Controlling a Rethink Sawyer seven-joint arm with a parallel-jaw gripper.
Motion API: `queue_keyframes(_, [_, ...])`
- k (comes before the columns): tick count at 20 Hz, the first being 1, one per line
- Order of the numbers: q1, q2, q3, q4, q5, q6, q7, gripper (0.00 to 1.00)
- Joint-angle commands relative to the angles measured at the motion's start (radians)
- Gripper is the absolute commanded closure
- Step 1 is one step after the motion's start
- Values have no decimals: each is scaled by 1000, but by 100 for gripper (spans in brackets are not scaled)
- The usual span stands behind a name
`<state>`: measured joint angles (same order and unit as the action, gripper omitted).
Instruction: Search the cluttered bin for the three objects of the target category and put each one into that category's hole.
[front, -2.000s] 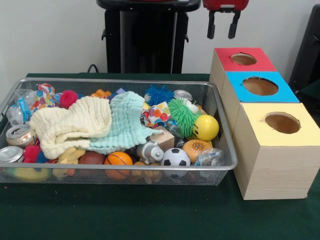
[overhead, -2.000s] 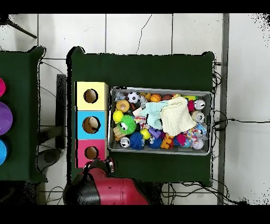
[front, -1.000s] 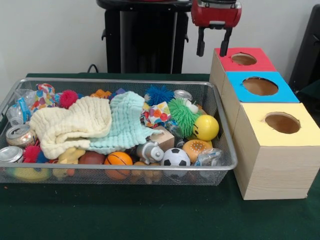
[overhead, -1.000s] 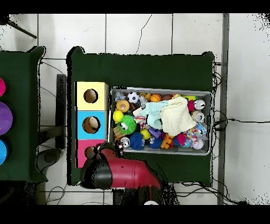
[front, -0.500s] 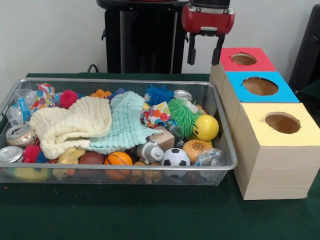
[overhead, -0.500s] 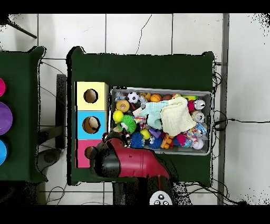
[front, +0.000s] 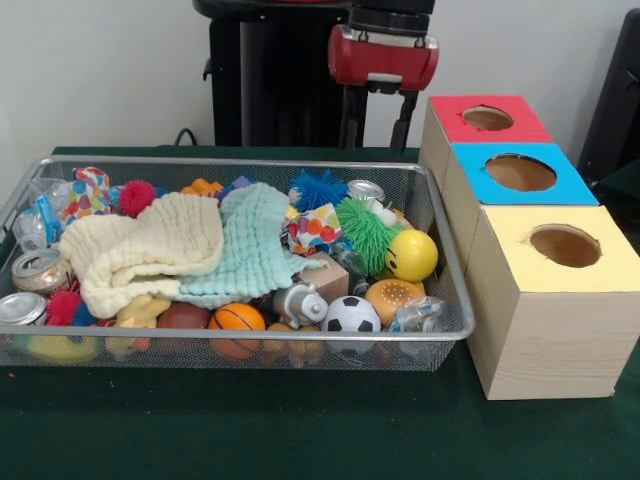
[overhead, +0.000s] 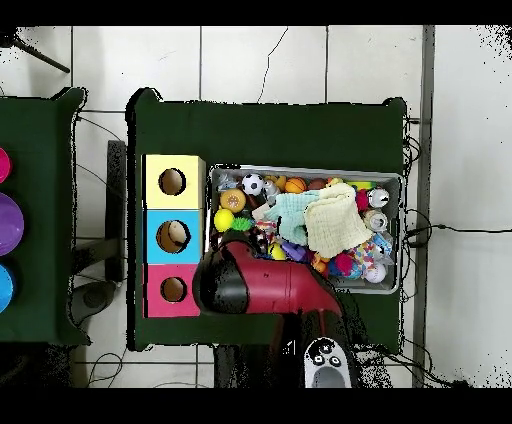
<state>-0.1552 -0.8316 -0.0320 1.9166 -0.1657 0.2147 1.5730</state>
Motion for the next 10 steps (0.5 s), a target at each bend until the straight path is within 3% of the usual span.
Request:
queue_keyframes(1, [-37, 72, 21, -131, -111, -7, 1, 0])
queue_keyframes(6, [-56, 141, 10, -139, -135, 15, 33, 0])
queue_keyframes(10, [-71, 179, 17, -129, -163, -61, 59, 0])
